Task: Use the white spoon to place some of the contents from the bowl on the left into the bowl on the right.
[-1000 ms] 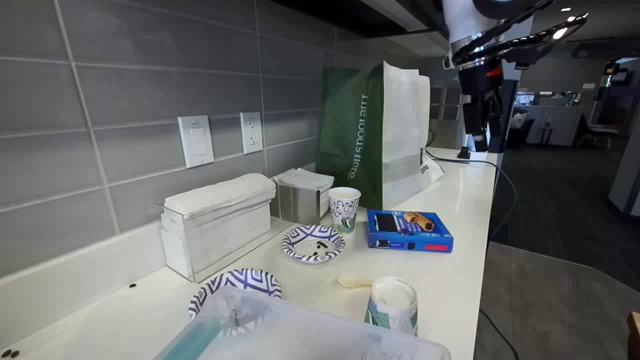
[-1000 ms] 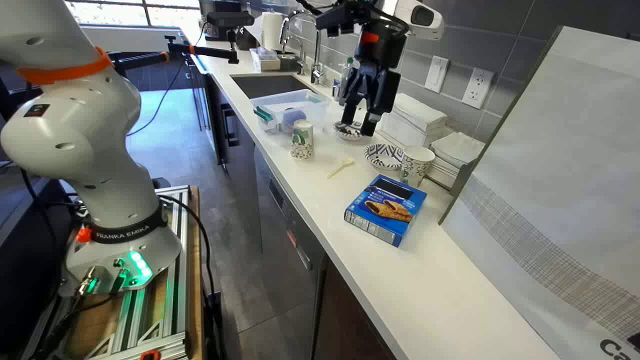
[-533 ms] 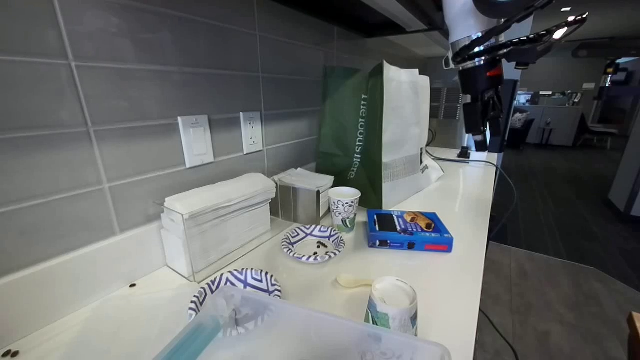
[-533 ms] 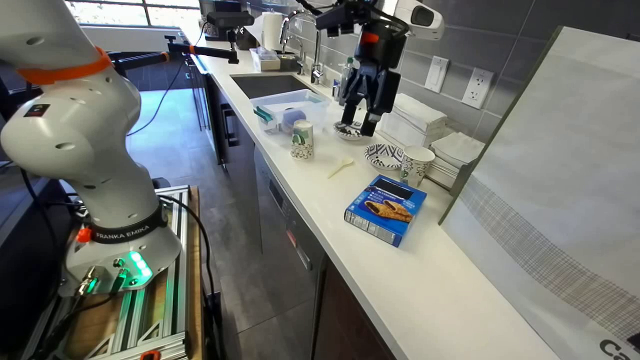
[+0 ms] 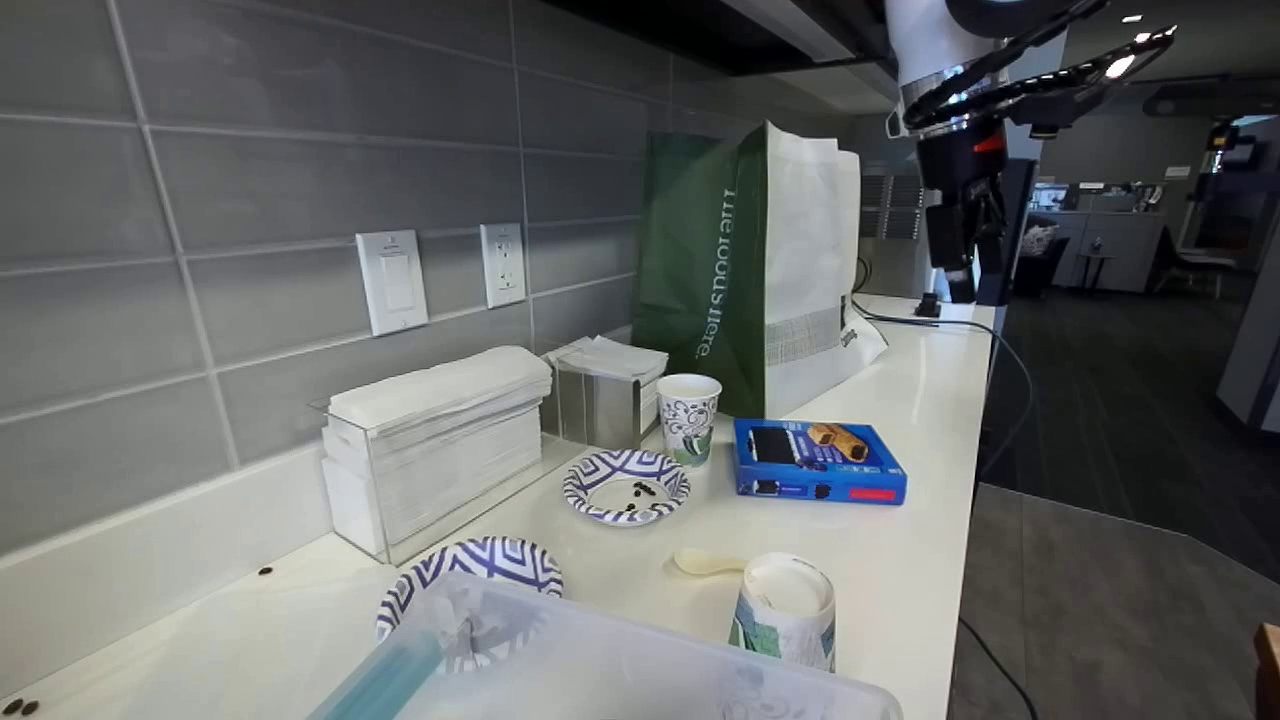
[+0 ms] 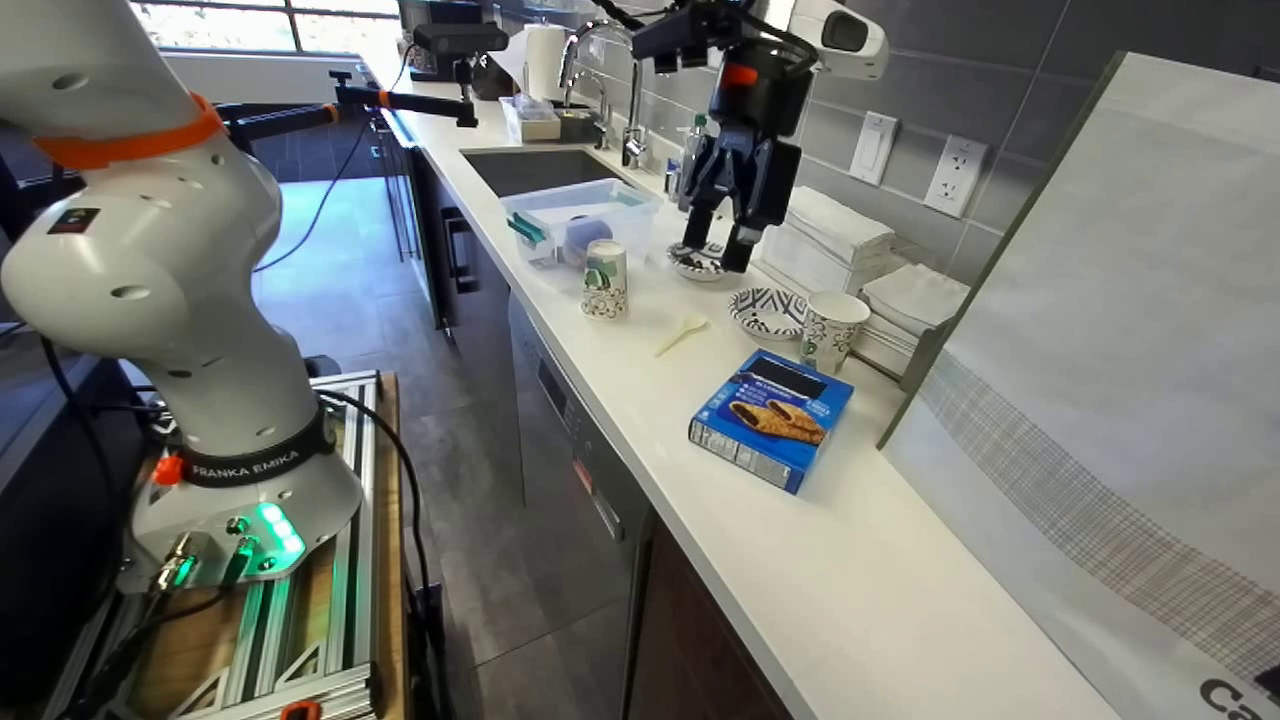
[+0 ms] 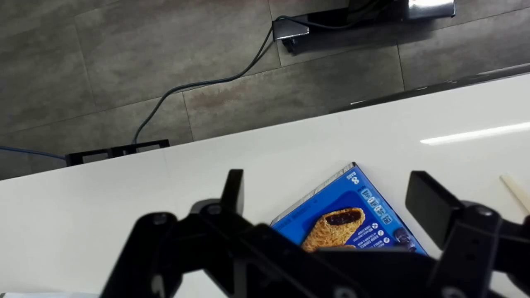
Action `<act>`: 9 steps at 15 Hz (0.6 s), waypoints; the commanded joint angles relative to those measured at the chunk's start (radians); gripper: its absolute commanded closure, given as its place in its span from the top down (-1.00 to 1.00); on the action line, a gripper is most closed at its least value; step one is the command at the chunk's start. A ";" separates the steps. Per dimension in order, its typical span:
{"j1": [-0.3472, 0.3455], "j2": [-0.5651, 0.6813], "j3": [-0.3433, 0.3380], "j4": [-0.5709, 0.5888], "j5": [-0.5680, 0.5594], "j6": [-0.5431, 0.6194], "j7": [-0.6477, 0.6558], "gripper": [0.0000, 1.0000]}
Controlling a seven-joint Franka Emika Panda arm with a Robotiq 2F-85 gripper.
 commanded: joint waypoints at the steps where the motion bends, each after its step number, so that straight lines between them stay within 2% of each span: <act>1: 0.030 0.025 0.005 0.007 -0.023 0.029 0.021 1.00; 6: 0.102 0.109 0.068 0.013 -0.059 0.092 0.005 1.00; 9: 0.140 0.157 0.094 0.005 -0.088 0.200 -0.034 1.00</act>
